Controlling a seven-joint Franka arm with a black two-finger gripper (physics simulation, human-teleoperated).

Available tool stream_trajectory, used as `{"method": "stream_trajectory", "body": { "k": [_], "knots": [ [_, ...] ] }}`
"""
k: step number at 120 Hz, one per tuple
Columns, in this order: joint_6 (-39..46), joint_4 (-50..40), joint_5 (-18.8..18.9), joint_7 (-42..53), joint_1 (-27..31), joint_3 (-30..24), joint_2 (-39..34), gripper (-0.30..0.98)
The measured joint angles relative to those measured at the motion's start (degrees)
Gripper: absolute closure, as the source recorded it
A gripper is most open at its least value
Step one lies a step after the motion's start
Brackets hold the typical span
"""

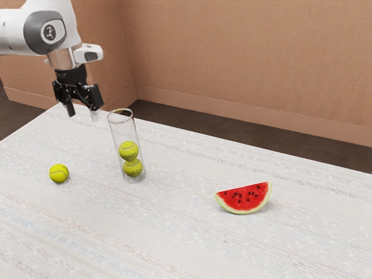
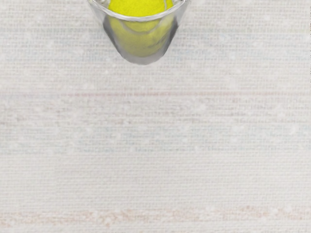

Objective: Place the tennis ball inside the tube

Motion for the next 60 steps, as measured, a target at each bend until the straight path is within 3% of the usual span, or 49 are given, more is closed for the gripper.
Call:
{"method": "stream_trajectory", "body": {
  "k": [12, 29, 60],
  "knots": [
    [1.9, -1.9, 0.0, 0.3, -0.1, 0.0, -1.4, 0.00],
    [7.6, -15.8, 1.1, 0.5, 0.1, 3.9, -10.1, 0.00],
    [21.2, -15.0, 3.1, 1.7, 8.6, 7.8, 2.7, 0.00]
  ]
}}
